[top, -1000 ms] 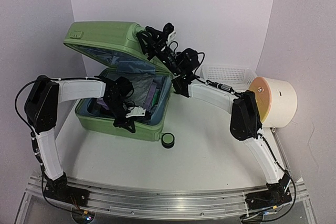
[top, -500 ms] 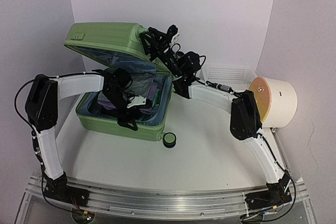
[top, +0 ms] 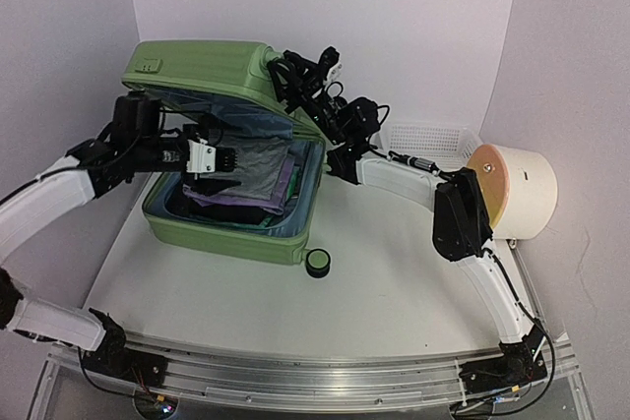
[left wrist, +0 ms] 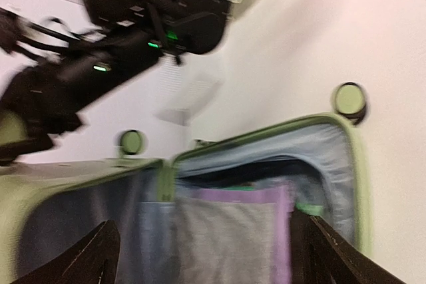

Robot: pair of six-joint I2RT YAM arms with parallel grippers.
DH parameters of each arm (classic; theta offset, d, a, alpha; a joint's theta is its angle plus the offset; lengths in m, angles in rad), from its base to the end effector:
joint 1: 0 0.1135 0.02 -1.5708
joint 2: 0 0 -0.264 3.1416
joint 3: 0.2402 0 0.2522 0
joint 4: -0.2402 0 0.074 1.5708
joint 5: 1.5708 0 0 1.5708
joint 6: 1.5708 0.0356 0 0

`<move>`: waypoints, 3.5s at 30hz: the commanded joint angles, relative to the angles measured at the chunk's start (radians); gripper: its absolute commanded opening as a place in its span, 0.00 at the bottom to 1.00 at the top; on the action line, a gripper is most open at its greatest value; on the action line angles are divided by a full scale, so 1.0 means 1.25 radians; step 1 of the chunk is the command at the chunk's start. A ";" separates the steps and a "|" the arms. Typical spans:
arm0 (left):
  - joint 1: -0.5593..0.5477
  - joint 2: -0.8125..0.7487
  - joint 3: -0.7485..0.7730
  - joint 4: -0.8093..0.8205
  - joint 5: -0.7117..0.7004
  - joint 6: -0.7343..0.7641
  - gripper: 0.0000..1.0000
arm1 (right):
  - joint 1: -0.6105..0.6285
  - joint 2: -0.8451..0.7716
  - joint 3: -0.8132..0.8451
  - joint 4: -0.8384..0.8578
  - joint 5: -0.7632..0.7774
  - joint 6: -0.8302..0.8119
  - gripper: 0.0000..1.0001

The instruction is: Open, take out, and arrange the luggage

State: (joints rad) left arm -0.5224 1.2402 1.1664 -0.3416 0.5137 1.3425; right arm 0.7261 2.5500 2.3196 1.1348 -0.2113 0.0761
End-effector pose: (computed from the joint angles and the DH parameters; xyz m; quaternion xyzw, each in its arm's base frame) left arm 0.2331 -0.1544 0.3626 0.7334 0.3714 0.0154 0.5692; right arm 0.4127 0.3765 0.3487 -0.1983 0.2764 0.3987 0.8517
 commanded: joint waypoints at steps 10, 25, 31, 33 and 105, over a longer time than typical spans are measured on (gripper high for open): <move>0.159 0.126 -0.115 1.022 -0.287 0.149 0.99 | -0.090 -0.040 -0.077 -0.091 0.275 -0.158 0.00; 0.179 0.317 0.032 1.092 -0.189 0.246 0.00 | -0.091 -0.121 -0.216 -0.071 0.307 -0.161 0.59; 0.177 0.446 0.210 1.032 -0.269 0.295 0.00 | -0.089 -0.322 -0.501 -0.107 0.434 -0.060 0.98; 0.178 0.499 0.297 0.997 -0.303 0.295 0.00 | -0.087 -0.391 -0.592 -0.160 0.467 0.031 0.98; 0.159 0.679 0.632 0.826 -0.421 0.085 1.00 | 0.053 -0.301 -0.587 -0.793 0.277 0.399 0.53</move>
State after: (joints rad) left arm -0.2799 2.3505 2.0860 0.7244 -0.0031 1.5312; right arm 0.7743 2.1815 1.5394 0.1577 0.1568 0.6178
